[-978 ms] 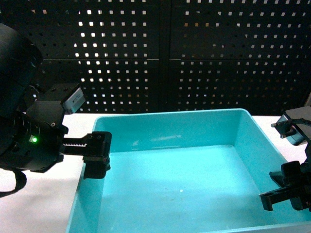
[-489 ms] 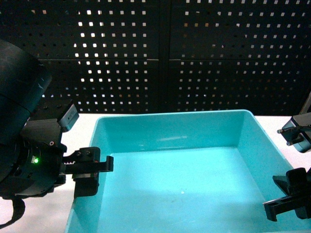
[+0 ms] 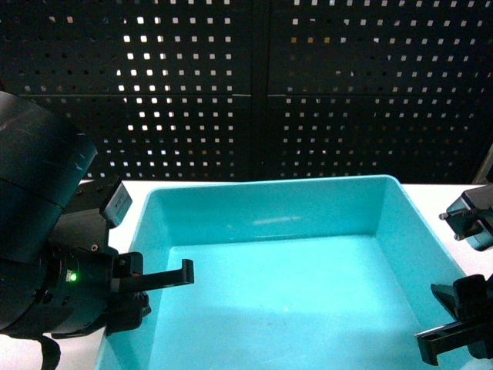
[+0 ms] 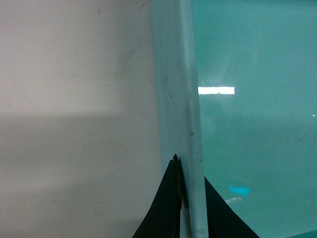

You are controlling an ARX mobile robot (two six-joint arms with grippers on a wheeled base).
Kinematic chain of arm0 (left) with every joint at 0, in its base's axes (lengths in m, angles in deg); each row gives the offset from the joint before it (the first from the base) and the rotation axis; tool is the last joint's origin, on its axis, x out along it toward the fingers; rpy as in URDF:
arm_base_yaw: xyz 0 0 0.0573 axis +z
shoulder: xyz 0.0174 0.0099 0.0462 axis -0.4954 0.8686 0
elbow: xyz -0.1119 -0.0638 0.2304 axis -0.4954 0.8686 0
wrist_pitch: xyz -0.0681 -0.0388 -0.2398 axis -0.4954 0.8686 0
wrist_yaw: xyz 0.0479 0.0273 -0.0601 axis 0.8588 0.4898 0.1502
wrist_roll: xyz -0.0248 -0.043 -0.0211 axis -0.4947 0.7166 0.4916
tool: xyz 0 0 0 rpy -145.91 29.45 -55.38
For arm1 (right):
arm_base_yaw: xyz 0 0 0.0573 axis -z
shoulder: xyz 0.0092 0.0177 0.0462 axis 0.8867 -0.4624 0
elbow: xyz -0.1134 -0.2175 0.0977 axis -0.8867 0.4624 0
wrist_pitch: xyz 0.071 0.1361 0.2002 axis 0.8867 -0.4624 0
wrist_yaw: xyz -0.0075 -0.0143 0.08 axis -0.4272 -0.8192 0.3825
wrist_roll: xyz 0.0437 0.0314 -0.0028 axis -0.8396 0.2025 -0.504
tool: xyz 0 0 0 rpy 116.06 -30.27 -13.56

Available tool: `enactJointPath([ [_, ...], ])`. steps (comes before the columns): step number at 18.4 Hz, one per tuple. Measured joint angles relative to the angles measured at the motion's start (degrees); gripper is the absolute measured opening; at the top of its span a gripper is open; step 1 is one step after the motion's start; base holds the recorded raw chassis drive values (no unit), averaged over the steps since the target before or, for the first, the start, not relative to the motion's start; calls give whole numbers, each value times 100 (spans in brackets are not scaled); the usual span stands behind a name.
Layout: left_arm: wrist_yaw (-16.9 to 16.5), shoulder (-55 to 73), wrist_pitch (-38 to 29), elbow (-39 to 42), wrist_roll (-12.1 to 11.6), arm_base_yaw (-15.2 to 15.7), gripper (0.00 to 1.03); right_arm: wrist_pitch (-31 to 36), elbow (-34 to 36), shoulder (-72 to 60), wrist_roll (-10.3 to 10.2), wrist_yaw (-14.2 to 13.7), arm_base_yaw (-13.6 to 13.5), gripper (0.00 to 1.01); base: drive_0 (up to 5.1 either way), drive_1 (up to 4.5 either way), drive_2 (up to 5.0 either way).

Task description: Stack blue boxes stably on right

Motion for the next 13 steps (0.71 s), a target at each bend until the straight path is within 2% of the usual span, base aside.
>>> enactJointPath([
  [2, 77, -17, -105, 28, -31, -22, 2, 116, 46, 13, -17, 52, 74, 2, 0, 0, 0],
  [4, 328, -81, -367, 114, -391, -39, 2, 166, 131, 111, -94, 74, 76, 2, 0, 0, 0],
  [5, 337, -177, -310, 114, -533, -37, 2, 192, 175, 184, -153, 87, 76, 2, 0, 0, 0],
  [7, 317, -455, -144, 96, -619, -11, 2, 87, 195, 483, -256, 98, 70, 2, 0, 0, 0],
  [13, 59, -1255, 118, -621, -782, 28, 2, -420, -219, 1845, -293, -46, 195, 2, 0, 0, 0],
])
